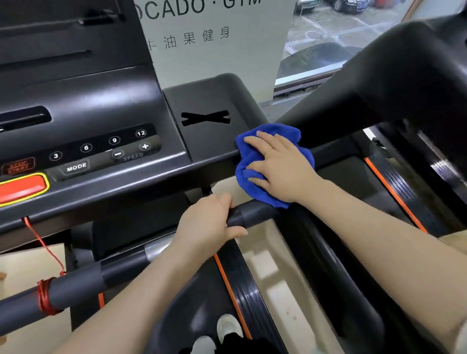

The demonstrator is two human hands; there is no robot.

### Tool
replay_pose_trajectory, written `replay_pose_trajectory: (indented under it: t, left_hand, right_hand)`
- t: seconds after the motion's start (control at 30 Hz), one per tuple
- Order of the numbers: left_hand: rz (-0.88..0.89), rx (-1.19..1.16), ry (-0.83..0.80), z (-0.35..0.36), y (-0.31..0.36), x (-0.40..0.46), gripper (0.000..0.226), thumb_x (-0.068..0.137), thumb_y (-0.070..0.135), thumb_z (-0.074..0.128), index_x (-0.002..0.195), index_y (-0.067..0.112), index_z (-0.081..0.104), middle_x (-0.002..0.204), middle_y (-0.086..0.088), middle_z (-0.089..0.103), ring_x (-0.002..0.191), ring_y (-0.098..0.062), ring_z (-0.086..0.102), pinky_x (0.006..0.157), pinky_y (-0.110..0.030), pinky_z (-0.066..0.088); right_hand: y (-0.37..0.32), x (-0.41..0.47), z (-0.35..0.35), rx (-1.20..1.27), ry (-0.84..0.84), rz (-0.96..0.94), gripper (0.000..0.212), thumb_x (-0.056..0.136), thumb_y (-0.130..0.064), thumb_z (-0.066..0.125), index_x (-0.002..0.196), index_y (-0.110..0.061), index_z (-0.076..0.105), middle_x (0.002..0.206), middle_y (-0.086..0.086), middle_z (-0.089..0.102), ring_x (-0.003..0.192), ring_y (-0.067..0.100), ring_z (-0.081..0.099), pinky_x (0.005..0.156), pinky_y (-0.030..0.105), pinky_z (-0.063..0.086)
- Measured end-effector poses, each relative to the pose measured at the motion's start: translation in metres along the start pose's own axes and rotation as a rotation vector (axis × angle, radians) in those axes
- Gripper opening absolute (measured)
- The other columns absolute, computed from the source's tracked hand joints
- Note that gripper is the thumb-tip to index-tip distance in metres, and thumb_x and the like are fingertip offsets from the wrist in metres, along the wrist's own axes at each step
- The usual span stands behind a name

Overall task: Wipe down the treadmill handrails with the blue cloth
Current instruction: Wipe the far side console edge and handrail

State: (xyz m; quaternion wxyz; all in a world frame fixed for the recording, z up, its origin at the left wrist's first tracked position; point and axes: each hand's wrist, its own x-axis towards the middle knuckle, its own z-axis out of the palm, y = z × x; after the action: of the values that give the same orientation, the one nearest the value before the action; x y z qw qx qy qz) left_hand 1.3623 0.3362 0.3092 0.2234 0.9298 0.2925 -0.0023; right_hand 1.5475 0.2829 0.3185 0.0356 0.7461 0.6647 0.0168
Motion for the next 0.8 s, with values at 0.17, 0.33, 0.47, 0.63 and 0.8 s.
replay_pose_trajectory:
  t: [0.17, 0.33, 0.47, 0.63, 0.8]
  left_hand:
    - [0.001, -0.067, 0.01, -0.002, -0.001, -0.001, 0.043, 0.078, 0.043, 0.068, 0.108, 0.017, 0.052, 0.098, 0.004, 0.055, 0.098, -0.02, 0.054, 0.075, -0.03, 0.039]
    - [0.016, -0.11, -0.002, -0.003, -0.002, -0.001, 0.041, 0.077, 0.044, 0.069, 0.105, 0.019, 0.051, 0.089, 0.009, 0.052, 0.092, -0.016, 0.055, 0.07, -0.029, 0.041]
    - [0.005, -0.048, -0.037, -0.001, -0.004, 0.0, 0.045, 0.077, 0.047, 0.067, 0.103, 0.015, 0.049, 0.099, -0.001, 0.058, 0.093, -0.021, 0.056, 0.075, -0.035, 0.047]
    - [0.012, -0.012, -0.051, -0.003, -0.004, -0.001, 0.047, 0.079, 0.048, 0.065, 0.109, 0.016, 0.047, 0.105, -0.001, 0.057, 0.094, -0.022, 0.055, 0.074, -0.034, 0.044]
    - [0.008, 0.013, -0.055, -0.002, -0.003, -0.003, 0.046, 0.08, 0.046, 0.064, 0.11, 0.015, 0.046, 0.109, -0.003, 0.057, 0.099, -0.025, 0.055, 0.075, -0.035, 0.043]
  right_hand:
    - [-0.033, -0.047, 0.008, 0.035, 0.142, -0.03, 0.04, 0.086, -0.039, 0.042, 0.089, -0.011, 0.07, 0.11, 0.012, 0.068, 0.106, 0.035, 0.061, 0.091, 0.042, 0.046]
    - [-0.045, -0.077, 0.019, -0.048, 0.223, -0.086, 0.021, 0.075, -0.014, 0.058, 0.095, -0.012, 0.064, 0.112, 0.014, 0.065, 0.097, 0.032, 0.062, 0.087, 0.035, 0.038]
    - [-0.025, -0.057, 0.008, 0.071, 0.069, -0.218, 0.039, 0.077, -0.016, 0.038, 0.109, -0.01, 0.058, 0.108, 0.015, 0.064, 0.094, 0.034, 0.061, 0.081, 0.043, 0.052]
    - [-0.011, 0.006, -0.013, -0.11, -0.17, -0.295, 0.036, 0.079, -0.011, 0.045, 0.106, -0.013, 0.069, 0.105, 0.01, 0.067, 0.094, 0.033, 0.059, 0.08, 0.041, 0.047]
    - [-0.024, 0.035, -0.012, -0.391, -0.429, -0.371, 0.039, 0.085, -0.013, 0.046, 0.116, -0.029, 0.064, 0.118, -0.004, 0.063, 0.105, 0.025, 0.054, 0.088, 0.036, 0.041]
